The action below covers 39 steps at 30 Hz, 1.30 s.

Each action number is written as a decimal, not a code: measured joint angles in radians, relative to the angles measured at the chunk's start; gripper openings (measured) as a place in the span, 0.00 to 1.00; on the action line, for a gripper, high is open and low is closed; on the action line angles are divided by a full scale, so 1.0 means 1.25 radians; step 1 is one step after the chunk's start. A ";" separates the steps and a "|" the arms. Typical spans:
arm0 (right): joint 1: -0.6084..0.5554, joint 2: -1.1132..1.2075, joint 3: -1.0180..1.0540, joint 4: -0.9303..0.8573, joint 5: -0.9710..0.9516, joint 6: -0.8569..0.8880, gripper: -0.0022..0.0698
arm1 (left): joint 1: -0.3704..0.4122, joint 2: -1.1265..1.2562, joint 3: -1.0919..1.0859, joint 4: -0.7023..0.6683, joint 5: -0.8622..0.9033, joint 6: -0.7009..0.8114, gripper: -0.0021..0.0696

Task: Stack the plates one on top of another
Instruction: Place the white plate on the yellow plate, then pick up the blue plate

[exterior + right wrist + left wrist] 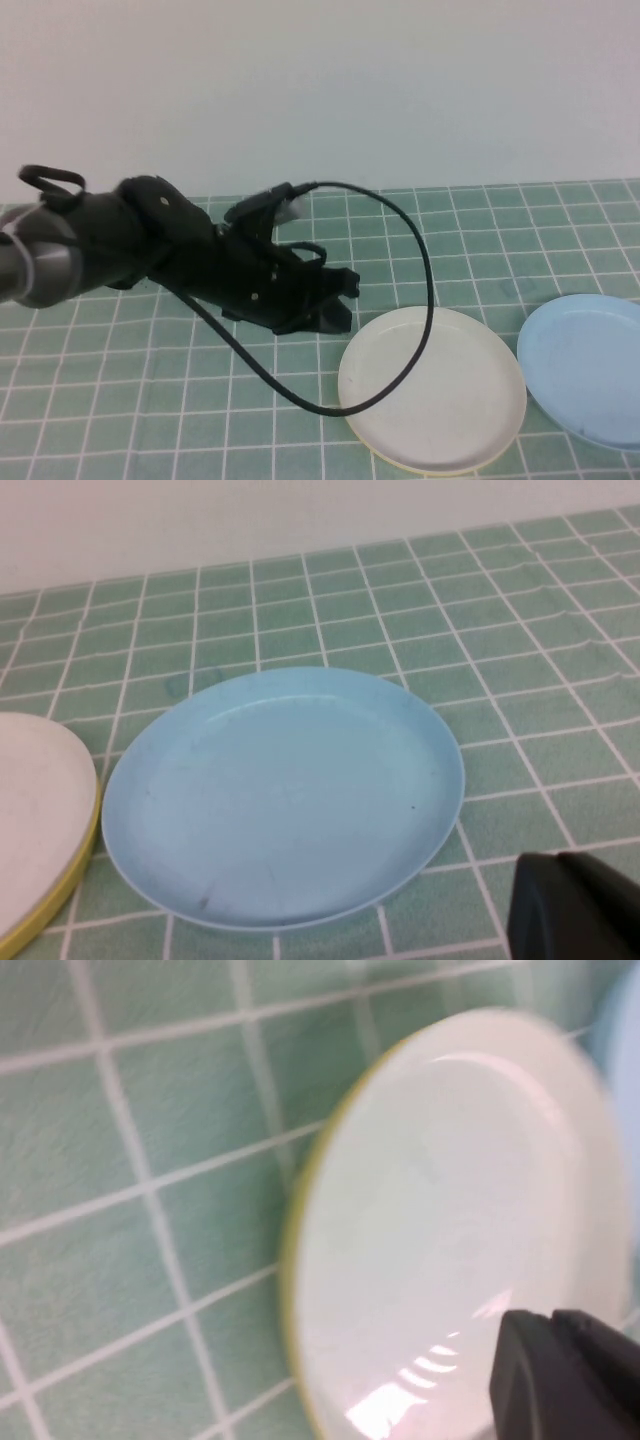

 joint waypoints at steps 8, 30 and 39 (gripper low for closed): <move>0.000 0.000 0.000 0.000 0.000 0.000 0.03 | 0.000 -0.193 0.011 0.031 -0.002 0.000 0.03; 0.000 0.000 0.000 0.000 0.000 0.000 0.03 | 0.000 -0.502 0.163 0.141 0.034 0.033 0.03; 0.000 0.000 0.000 0.000 0.000 0.000 0.03 | 0.004 -0.505 0.163 0.238 -0.107 0.033 0.03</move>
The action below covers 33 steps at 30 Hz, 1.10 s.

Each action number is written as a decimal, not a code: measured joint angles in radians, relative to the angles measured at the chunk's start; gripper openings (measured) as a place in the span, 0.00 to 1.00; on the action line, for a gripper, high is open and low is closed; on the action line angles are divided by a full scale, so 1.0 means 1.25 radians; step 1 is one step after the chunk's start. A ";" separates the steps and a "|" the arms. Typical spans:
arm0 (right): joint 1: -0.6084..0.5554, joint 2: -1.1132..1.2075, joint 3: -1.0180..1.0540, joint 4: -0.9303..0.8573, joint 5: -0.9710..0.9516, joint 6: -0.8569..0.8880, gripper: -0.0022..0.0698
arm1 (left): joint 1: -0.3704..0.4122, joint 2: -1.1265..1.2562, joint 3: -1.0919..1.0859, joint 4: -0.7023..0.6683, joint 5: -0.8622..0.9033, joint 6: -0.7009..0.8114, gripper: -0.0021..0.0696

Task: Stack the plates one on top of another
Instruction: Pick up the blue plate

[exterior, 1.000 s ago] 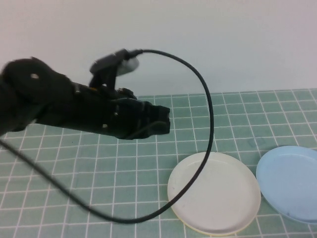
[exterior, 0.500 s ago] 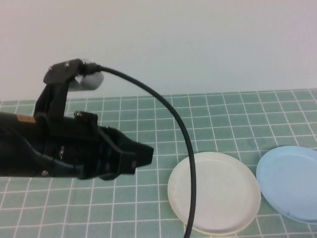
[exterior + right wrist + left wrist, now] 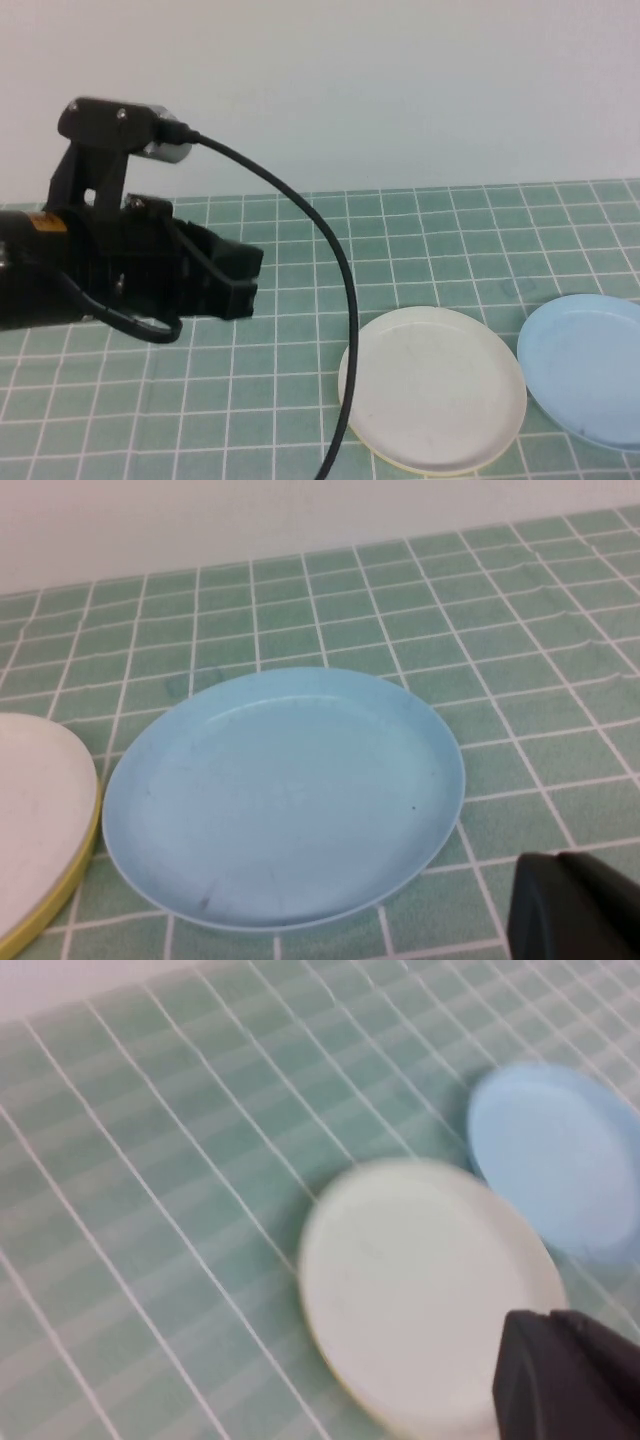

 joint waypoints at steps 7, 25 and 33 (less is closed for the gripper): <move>0.000 0.000 0.000 0.000 0.000 0.000 0.03 | 0.063 -0.076 0.010 -0.017 -0.078 -0.018 0.03; 0.000 0.000 0.000 0.000 0.000 0.000 0.03 | 0.280 -0.592 0.414 -0.054 -0.315 -0.006 0.03; 0.000 0.000 0.000 0.000 0.000 0.000 0.03 | 0.307 -0.700 0.563 -0.074 -0.415 -0.006 0.03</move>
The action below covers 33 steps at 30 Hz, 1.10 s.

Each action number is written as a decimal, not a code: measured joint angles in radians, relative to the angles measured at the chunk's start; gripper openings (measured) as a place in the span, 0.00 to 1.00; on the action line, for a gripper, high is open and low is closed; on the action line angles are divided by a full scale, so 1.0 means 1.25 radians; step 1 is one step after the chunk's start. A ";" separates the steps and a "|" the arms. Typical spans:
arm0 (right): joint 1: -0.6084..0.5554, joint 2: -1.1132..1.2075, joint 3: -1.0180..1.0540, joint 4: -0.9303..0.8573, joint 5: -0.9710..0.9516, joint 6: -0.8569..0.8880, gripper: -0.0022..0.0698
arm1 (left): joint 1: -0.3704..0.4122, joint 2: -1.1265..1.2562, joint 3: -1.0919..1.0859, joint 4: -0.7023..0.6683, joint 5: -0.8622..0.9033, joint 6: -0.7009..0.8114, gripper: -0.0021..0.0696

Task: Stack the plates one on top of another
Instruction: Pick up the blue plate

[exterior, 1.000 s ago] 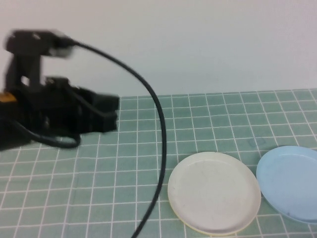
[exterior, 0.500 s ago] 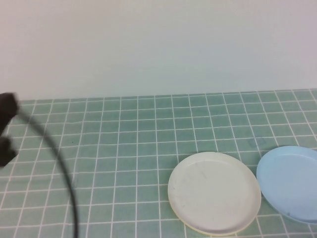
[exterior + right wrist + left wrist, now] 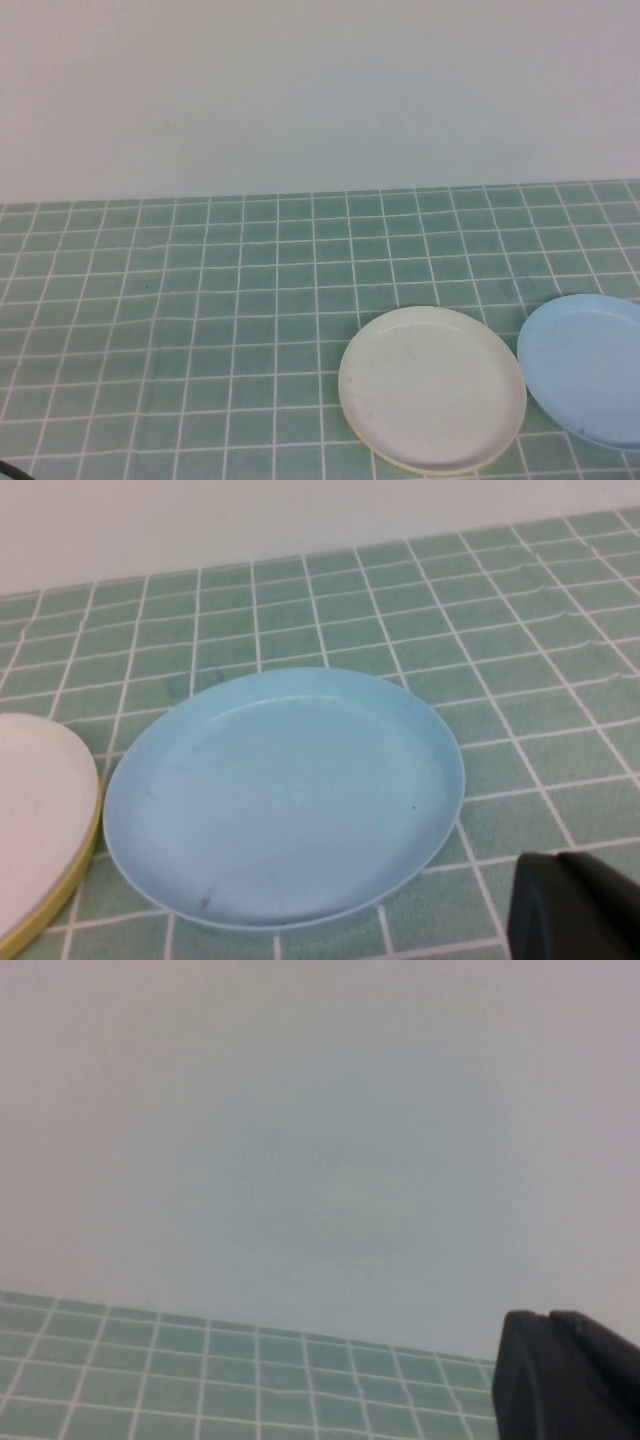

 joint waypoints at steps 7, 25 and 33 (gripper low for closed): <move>0.000 0.000 0.000 0.000 0.000 0.000 0.03 | 0.000 0.002 0.054 -0.041 -0.070 -0.002 0.03; 0.000 0.000 0.000 0.000 0.000 0.000 0.03 | 0.000 -0.214 0.231 0.576 0.176 -0.641 0.03; 0.000 0.000 0.000 0.000 0.000 0.000 0.03 | 0.000 -0.225 0.231 0.588 0.261 -0.524 0.03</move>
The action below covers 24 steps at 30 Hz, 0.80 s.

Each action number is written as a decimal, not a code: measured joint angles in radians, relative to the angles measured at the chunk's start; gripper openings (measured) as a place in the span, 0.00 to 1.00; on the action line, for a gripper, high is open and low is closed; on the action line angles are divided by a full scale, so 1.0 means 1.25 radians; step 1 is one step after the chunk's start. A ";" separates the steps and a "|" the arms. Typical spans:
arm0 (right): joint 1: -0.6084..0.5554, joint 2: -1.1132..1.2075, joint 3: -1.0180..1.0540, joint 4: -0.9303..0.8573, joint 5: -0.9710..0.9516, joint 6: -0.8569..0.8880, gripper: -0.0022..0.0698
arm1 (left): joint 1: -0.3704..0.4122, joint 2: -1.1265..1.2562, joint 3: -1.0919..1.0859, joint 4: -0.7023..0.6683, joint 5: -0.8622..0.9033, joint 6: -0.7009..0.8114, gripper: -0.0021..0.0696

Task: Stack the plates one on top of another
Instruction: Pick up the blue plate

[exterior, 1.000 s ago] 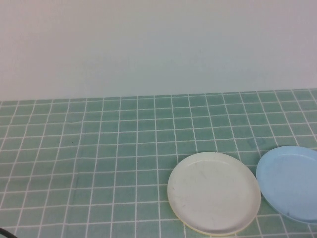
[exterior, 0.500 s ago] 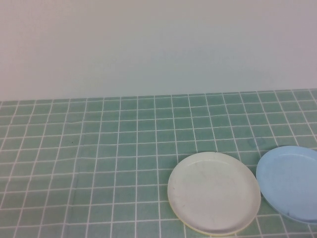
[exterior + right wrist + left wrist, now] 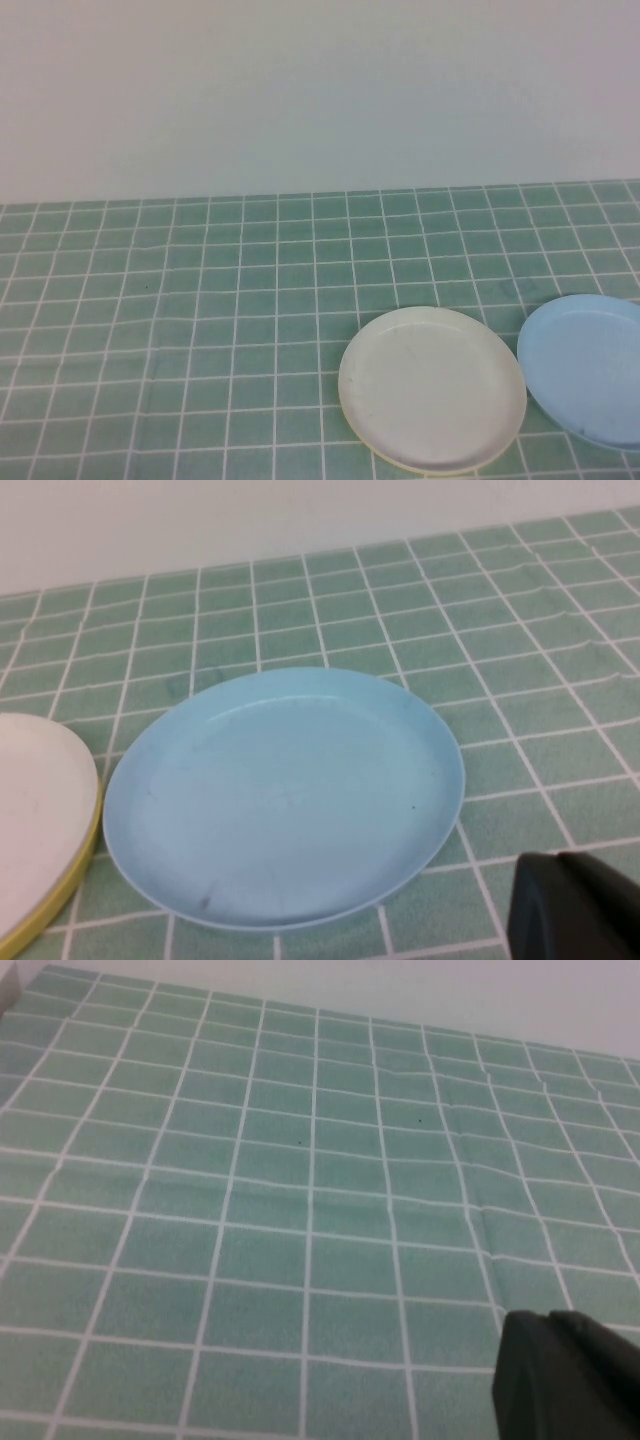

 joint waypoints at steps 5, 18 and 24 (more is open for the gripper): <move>0.000 0.000 0.000 0.000 0.000 0.000 0.03 | 0.000 0.000 0.000 0.000 -0.003 -0.014 0.03; 0.000 0.000 0.000 0.000 0.000 0.000 0.03 | 0.000 0.002 0.000 0.000 -0.003 -0.014 0.03; 0.000 0.000 0.000 0.000 0.000 0.000 0.03 | 0.000 0.002 0.000 0.000 -0.003 -0.014 0.03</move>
